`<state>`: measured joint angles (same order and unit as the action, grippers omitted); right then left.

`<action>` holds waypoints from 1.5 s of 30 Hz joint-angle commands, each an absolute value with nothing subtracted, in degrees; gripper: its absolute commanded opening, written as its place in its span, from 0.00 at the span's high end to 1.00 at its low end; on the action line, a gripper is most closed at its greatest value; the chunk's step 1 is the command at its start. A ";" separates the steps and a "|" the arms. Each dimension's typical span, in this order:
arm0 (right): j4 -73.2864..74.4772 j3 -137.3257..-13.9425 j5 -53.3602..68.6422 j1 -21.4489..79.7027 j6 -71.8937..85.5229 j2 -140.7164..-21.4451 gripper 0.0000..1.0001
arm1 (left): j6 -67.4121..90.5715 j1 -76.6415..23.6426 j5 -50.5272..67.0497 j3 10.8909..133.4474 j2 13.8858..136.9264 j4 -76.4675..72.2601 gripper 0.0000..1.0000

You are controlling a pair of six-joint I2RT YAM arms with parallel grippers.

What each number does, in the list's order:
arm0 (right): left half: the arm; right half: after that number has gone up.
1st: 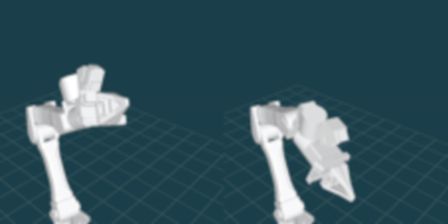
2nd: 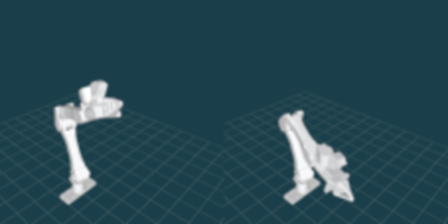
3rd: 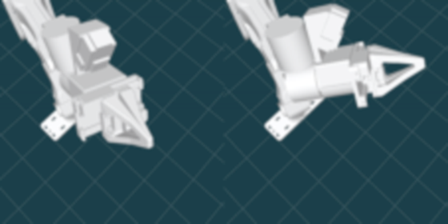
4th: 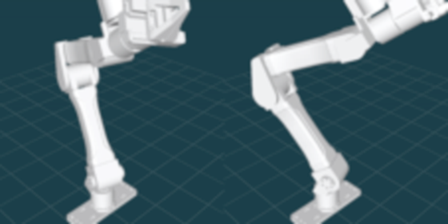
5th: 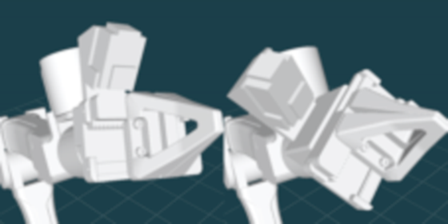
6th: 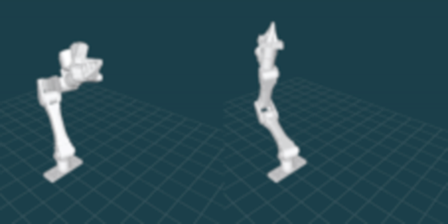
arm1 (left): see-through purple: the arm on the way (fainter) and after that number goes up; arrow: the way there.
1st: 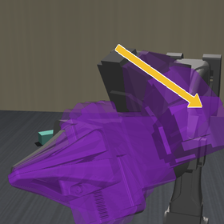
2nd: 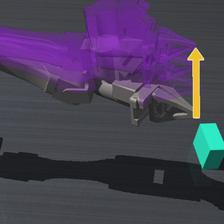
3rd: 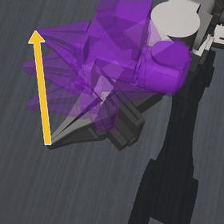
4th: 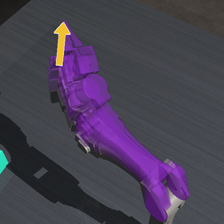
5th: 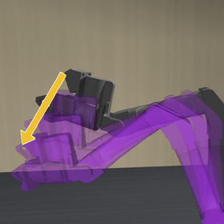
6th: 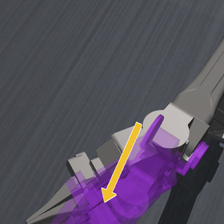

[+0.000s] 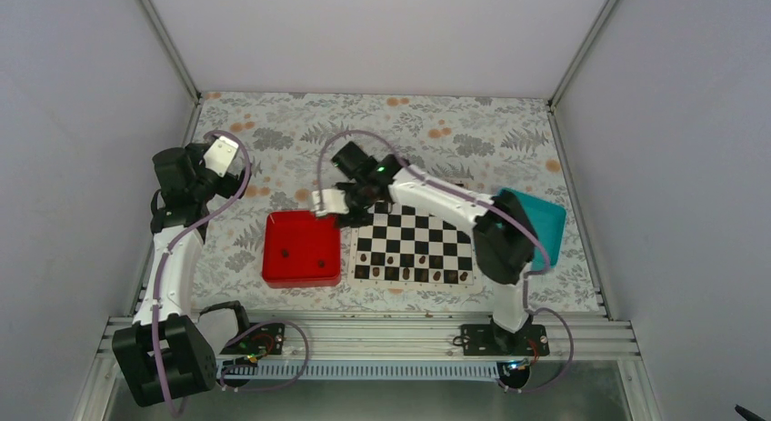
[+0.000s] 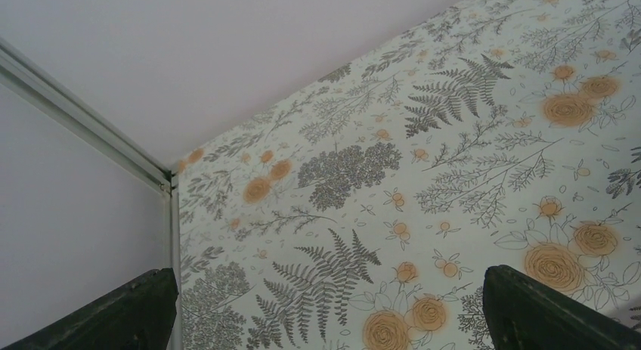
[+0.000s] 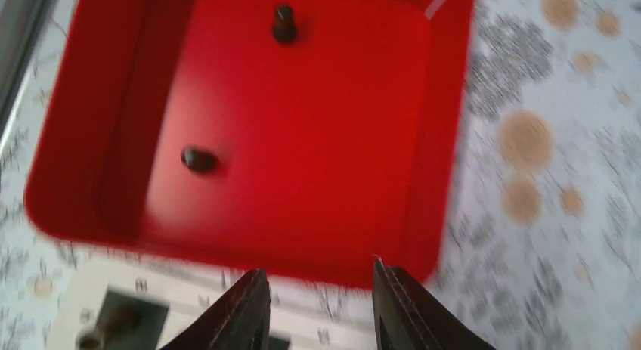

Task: Set up the chess pieces on the board
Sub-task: Pick up the chess piece from the storage box.

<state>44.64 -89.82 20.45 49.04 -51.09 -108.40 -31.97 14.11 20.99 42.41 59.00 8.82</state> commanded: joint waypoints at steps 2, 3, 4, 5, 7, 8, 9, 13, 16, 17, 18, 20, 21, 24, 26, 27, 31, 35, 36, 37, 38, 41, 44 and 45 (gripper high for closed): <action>42.19 -97.37 18.71 54.90 -46.01 -116.19 0.62 | -32.31 13.50 20.34 42.75 57.65 7.65 0.00; 41.32 -98.13 18.59 55.62 -45.64 -117.32 0.62 | -32.26 13.45 20.18 42.68 57.49 7.58 0.00; 40.39 -99.05 18.50 56.29 -45.14 -118.39 0.61 | -32.20 13.45 19.91 42.56 57.31 7.50 0.00; 39.44 -99.76 18.17 56.97 -44.43 -119.45 0.60 | -32.25 13.38 19.80 42.55 57.19 7.47 0.00; 38.14 -101.41 17.78 58.30 -43.78 -121.62 0.58 | -32.23 13.34 19.66 42.34 56.93 7.37 0.00; 37.73 -102.04 17.77 58.97 -43.74 -122.81 0.57 | -32.24 13.23 19.61 42.27 56.76 7.30 0.00; 37.30 -102.70 17.58 59.78 -43.58 -124.00 0.56 | -32.25 13.27 19.68 42.20 56.59 7.18 0.00; 35.41 -104.55 18.14 62.12 -42.60 -127.73 0.57 | -32.20 13.14 19.94 41.81 55.96 7.04 0.00; 33.84 -106.00 19.00 63.21 -41.39 -129.91 0.57 | -32.22 13.18 20.11 41.15 55.57 6.65 0.00; 33.54 -106.52 19.51 63.54 -41.01 -130.70 0.57 | -32.19 13.18 20.22 40.88 55.48 6.75 0.00; 33.32 -107.06 19.74 63.92 -40.78 -131.24 0.57 | -32.18 13.11 20.44 40.68 55.32 6.74 0.00; 33.46 -108.13 19.72 64.63 -40.71 -132.54 0.58 | -32.21 13.18 20.61 40.33 54.97 6.81 0.00; 33.63 -108.56 19.65 64.87 -40.65 -133.01 0.58 | -32.19 13.18 20.51 40.24 54.76 6.85 0.00; 33.65 -108.97 19.54 65.28 -40.45 -133.65 0.58 | -32.13 13.14 20.67 40.04 53.76 6.84 0.00; 33.58 -108.90 19.09 65.32 -40.47 -133.84 0.58 | -32.09 13.18 20.82 39.85 53.46 6.98 0.00; 33.28 -108.84 18.71 65.31 -40.45 -133.98 0.58 | -32.08 13.18 20.91 39.78 53.29 7.03 0.00; 32.80 -109.00 17.61 65.31 -40.34 -134.84 0.58 | -32.11 13.18 20.89 39.38 52.75 7.03 0.00; 32.37 -108.62 17.21 65.30 -40.25 -135.38 0.58 | -32.18 13.16 20.93 39.29 52.60 6.96 0.00; 32.15 -108.44 17.08 65.30 -40.32 -135.42 0.58 | -32.15 13.18 21.00 39.29 52.62 6.95 0.00; 31.78 -108.22 16.98 65.36 -40.34 -135.42 0.58 | -32.12 13.18 21.07 39.29 52.65 6.94 0.00; 31.58 -108.07 17.01 65.33 -40.43 -135.35 0.58 | -32.09 13.18 21.13 39.29 52.66 6.94 0.00; 31.51 -108.28 17.43 65.30 -40.45 -135.53 0.59 | -32.16 13.18 21.15 39.38 52.90 6.83 0.00; 32.08 -109.28 17.41 65.32 -40.64 -136.30 0.70 | -32.12 13.18 21.19 39.30 52.84 6.86 0.00; 32.27 -109.71 17.43 65.32 -40.58 -136.55 0.75 | -32.23 13.16 21.26 39.29 52.81 6.86 0.00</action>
